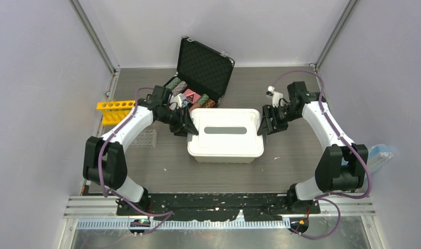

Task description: Organize the chemistry lab equipment

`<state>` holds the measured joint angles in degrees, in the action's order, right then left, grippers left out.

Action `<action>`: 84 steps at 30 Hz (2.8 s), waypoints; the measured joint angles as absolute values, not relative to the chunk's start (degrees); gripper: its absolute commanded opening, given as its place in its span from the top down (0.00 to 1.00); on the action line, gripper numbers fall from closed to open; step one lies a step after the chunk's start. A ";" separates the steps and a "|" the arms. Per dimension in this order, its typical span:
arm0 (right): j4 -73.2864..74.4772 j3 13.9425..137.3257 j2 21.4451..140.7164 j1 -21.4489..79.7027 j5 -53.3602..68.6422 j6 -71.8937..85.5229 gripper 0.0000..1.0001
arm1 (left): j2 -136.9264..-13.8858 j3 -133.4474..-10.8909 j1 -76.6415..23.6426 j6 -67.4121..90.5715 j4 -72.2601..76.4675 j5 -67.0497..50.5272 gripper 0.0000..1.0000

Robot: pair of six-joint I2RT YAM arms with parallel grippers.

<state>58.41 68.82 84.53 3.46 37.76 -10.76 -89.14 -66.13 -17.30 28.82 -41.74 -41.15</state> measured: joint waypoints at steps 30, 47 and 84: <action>59.29 68.97 88.64 -0.64 47.40 -9.89 0.17 | -90.54 -68.58 -18.68 27.94 -44.82 -39.20 0.90; 58.46 69.95 88.23 3.55 38.85 3.44 0.87 | -91.53 -69.52 -18.76 28.51 -46.00 -39.59 0.95; 60.90 88.31 90.39 -0.27 35.75 -8.19 0.05 | -92.05 -78.32 -16.91 22.87 -45.19 -35.75 0.00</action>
